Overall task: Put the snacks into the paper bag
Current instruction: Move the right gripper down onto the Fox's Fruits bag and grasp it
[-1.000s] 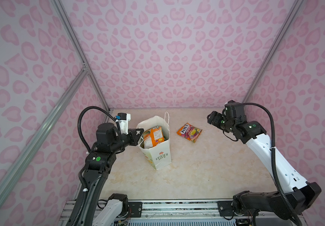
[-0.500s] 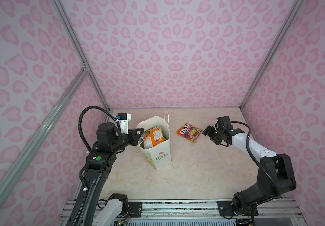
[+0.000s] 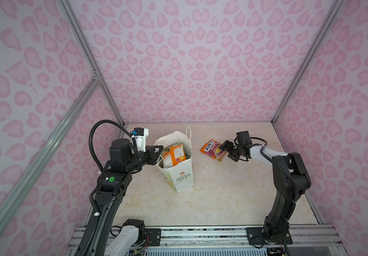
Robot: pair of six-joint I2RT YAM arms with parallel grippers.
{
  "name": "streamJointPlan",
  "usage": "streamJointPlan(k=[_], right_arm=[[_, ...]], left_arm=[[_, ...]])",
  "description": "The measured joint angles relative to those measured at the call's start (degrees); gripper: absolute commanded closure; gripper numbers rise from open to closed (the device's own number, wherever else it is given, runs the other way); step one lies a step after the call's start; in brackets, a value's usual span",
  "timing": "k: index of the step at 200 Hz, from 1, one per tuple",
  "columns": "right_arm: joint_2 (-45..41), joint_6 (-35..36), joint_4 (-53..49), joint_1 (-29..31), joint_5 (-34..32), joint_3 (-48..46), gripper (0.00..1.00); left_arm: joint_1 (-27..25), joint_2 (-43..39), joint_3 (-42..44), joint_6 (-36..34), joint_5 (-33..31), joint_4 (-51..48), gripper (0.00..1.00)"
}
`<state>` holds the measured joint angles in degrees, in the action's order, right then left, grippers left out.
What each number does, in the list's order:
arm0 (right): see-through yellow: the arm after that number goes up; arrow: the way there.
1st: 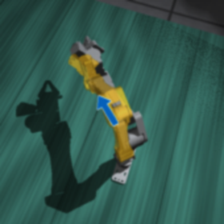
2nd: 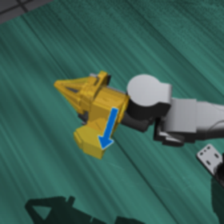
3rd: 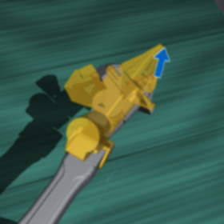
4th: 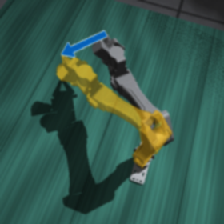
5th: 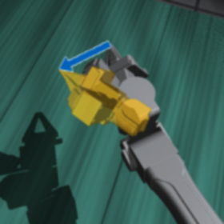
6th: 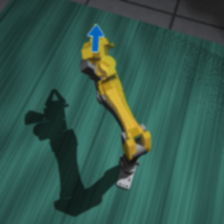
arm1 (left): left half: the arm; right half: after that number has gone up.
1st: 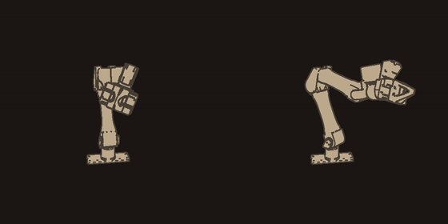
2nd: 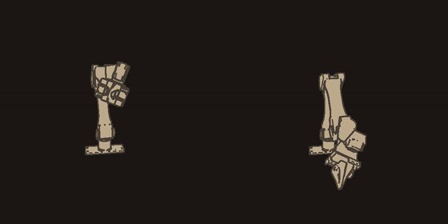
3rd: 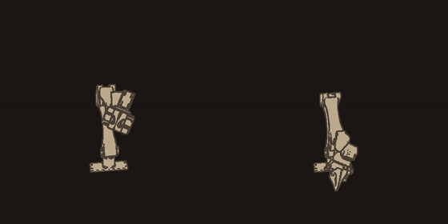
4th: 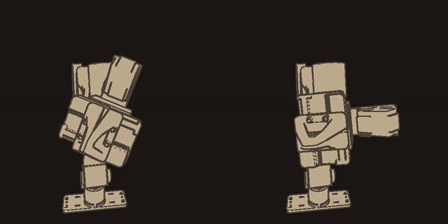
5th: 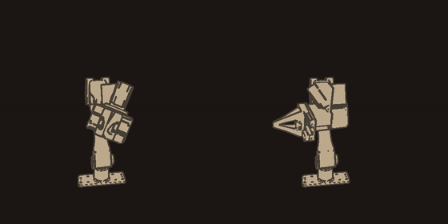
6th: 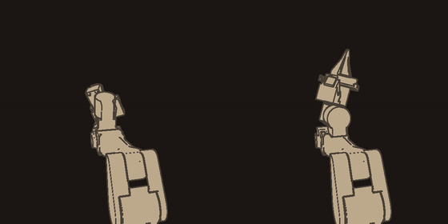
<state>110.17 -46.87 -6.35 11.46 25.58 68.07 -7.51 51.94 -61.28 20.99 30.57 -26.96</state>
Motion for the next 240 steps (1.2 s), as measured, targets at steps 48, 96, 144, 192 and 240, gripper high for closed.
streamJointPlan(k=[48,96,144,192,240], right_arm=[[4.04,-0.02,6.45,-1.20,2.75,0.87,0.11],[9.68,0.20,13.11,-2.21,7.93,4.94,0.11],[13.51,1.77,16.02,-2.14,10.29,8.44,0.14],[14.29,7.32,8.87,-1.16,6.36,11.98,0.24],[13.70,12.24,2.38,1.31,-0.13,13.86,0.34]], left_arm=[[-0.39,0.00,0.00,-0.15,-0.17,-0.04,0.97],[-0.81,0.04,0.00,-0.22,-0.26,-0.24,0.97],[-1.22,0.26,0.00,-0.44,-0.48,-0.35,0.97],[-1.36,0.70,0.00,-0.59,-0.59,-0.37,0.97],[-1.40,1.03,-0.02,-0.61,-0.63,-0.37,0.97]])
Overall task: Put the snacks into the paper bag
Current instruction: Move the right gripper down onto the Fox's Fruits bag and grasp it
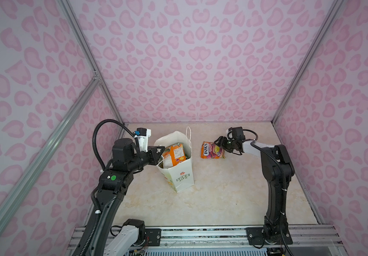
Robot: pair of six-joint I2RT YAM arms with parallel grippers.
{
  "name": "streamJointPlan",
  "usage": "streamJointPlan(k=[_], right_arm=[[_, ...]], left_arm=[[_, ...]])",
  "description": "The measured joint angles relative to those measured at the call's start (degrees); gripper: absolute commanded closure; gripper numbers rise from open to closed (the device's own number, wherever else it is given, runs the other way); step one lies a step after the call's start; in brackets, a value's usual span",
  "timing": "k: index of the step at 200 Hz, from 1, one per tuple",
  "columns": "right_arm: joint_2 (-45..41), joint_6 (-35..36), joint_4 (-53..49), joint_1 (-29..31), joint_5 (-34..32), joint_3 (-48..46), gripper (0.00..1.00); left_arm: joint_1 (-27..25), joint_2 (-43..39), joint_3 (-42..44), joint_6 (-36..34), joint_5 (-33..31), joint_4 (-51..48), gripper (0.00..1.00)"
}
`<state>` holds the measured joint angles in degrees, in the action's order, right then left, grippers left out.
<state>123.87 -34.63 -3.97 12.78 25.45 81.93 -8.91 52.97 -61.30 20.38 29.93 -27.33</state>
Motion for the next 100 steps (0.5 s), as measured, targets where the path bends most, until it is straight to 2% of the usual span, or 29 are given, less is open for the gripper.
streamJointPlan(k=[30,100], right_arm=[[-0.17,2.19,-2.95,1.25,-3.08,0.63,0.43],[-5.20,0.02,-2.99,1.38,-2.12,-6.73,0.70]], left_arm=[[-0.11,0.00,0.00,0.00,-0.02,0.00,0.97],[-0.15,-0.07,0.00,-0.04,-0.42,-0.02,0.97]])
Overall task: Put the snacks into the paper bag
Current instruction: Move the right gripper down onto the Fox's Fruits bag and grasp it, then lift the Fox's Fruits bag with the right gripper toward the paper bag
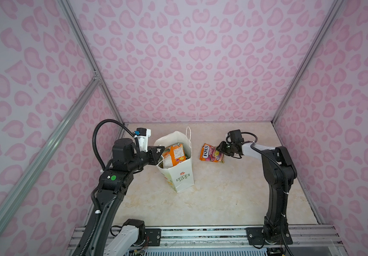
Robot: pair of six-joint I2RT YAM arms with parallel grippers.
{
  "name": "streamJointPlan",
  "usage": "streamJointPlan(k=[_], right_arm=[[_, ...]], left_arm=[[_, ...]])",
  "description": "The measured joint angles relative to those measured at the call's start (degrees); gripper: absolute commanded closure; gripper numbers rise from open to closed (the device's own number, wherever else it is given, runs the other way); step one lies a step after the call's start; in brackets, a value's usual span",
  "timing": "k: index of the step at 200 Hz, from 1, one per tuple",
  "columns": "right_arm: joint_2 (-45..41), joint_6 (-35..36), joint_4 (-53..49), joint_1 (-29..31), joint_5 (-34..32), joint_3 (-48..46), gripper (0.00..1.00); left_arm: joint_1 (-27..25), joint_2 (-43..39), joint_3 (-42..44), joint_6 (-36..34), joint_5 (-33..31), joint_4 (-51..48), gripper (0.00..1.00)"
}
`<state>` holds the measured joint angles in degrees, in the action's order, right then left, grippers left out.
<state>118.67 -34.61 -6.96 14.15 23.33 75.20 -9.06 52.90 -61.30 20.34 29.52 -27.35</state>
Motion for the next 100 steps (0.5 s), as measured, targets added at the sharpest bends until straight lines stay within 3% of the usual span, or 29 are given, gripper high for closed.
streamJointPlan(k=[100], right_arm=[[-15.39,-2.32,-7.32,0.35,0.24,-3.69,0.87]], left_arm=[[-0.07,0.00,0.00,-0.42,-0.44,0.00,0.97]])
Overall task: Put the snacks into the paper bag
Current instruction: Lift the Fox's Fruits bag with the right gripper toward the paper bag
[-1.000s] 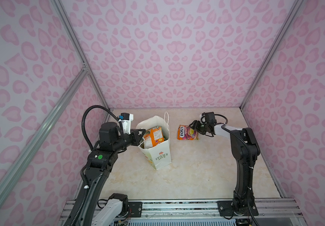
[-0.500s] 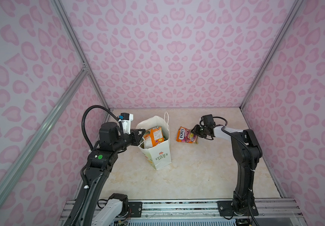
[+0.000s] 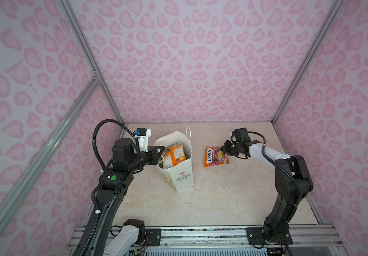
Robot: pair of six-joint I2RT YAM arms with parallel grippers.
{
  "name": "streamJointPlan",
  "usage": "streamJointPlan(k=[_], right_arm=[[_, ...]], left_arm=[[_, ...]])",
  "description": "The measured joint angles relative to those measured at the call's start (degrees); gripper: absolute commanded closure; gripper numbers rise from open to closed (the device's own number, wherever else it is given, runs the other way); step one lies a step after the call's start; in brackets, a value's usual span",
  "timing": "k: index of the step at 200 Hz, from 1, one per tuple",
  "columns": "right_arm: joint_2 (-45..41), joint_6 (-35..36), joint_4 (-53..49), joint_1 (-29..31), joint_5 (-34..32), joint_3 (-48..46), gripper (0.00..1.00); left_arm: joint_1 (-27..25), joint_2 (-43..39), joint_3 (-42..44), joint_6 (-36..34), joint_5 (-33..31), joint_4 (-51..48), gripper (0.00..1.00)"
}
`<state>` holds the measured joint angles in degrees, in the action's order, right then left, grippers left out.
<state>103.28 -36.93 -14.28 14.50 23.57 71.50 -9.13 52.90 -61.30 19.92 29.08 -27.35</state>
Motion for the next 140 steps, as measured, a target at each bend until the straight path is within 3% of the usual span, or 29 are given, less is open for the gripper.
streamJointPlan(k=[77,140], right_arm=[[-10.91,-2.12,-9.84,1.62,-5.33,7.30,0.95],[-14.56,-4.04,-18.93,9.81,-11.56,29.92,0.98]], left_arm=[[0.00,0.11,0.00,0.00,-0.13,-0.02,0.97],[0.02,0.22,-0.04,0.00,-0.20,-0.02,0.97]])
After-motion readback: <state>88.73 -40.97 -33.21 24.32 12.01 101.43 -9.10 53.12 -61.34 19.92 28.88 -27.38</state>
